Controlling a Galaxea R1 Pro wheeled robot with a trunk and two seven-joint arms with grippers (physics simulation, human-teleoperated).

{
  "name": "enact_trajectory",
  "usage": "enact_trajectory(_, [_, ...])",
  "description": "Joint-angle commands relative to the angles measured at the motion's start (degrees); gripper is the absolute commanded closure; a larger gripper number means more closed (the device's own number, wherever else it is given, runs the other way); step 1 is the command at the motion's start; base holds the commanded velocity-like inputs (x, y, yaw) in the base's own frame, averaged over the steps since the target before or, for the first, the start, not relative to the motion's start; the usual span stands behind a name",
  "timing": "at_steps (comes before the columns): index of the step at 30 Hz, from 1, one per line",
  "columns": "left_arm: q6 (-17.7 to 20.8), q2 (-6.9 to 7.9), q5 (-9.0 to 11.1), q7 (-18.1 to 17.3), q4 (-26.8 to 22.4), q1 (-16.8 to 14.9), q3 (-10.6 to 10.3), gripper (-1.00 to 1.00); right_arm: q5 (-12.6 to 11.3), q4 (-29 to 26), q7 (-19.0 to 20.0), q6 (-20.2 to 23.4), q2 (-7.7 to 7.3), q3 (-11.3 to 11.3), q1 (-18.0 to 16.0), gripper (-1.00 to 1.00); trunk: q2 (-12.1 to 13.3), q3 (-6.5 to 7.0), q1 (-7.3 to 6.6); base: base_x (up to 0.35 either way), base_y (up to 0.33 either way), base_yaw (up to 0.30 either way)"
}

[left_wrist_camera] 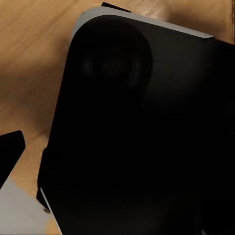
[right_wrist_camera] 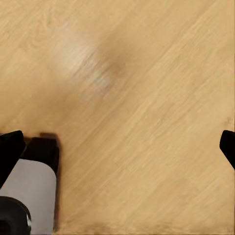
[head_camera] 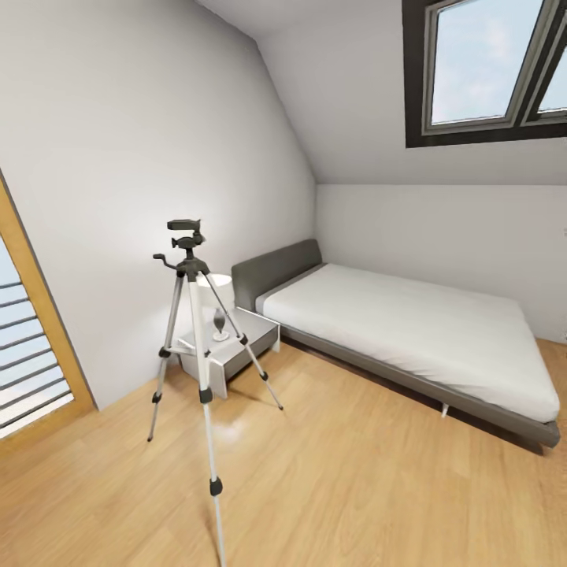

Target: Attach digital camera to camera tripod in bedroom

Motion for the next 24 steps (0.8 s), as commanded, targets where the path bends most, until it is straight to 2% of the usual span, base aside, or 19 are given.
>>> enact_trajectory(1, [-0.09,-0.01,0.26,0.0,-0.08,0.03,0.07,-1.0,-0.58,0.17,0.21,-1.02,-0.02,0.44,2.0,-1.0,-0.02,-0.04,0.0,0.0,-0.272,0.0])
enact_trajectory(7, [-0.09,-0.01,0.26,0.0,-0.08,0.03,0.13,-1.0,-0.79,0.57,-0.12,-8.32,0.08,0.35,10.79,-1.0,-0.02,-0.04,0.0,0.0,-0.261,-0.002])
enact_trajectory(10, [-0.09,-0.01,0.26,0.0,-0.08,0.03,0.14,-1.0,-1.56,0.65,-0.41,-10.92,0.3,0.01,12.72,-1.0,-0.02,-0.03,0.0,0.0,-0.136,-0.101])
enact_trajectory(13, [-0.09,-0.01,0.26,0.0,-0.08,0.03,0.16,-1.0,-3.08,0.68,-0.58,-12.12,0.5,-0.17,13.39,-1.0,-0.02,0.0,0.0,0.0,-0.063,-0.196])
enact_trajectory(14, [-0.09,-0.01,0.26,0.0,-0.08,0.03,0.17,-1.0,-4.59,0.69,-0.64,-12.82,0.61,-0.21,13.72,-1.0,-0.02,0.02,0.0,0.0,-0.032,-0.239])
enact_trajectory(20, [-0.09,-0.03,0.26,0.0,-0.08,0.03,0.19,-1.0,-9.56,0.7,-0.8,-14.59,0.8,-0.33,14.57,-1.0,-0.02,0.13,0.0,0.0,-0.015,-0.261])
enact_trajectory(24, [-0.09,-0.06,0.26,0.0,-0.08,0.03,0.19,-1.0,-10.7,0.7,-0.88,-14.98,0.83,-0.35,14.74,-1.0,-0.02,0.21,0.0,0.0,-0.004,-0.277])
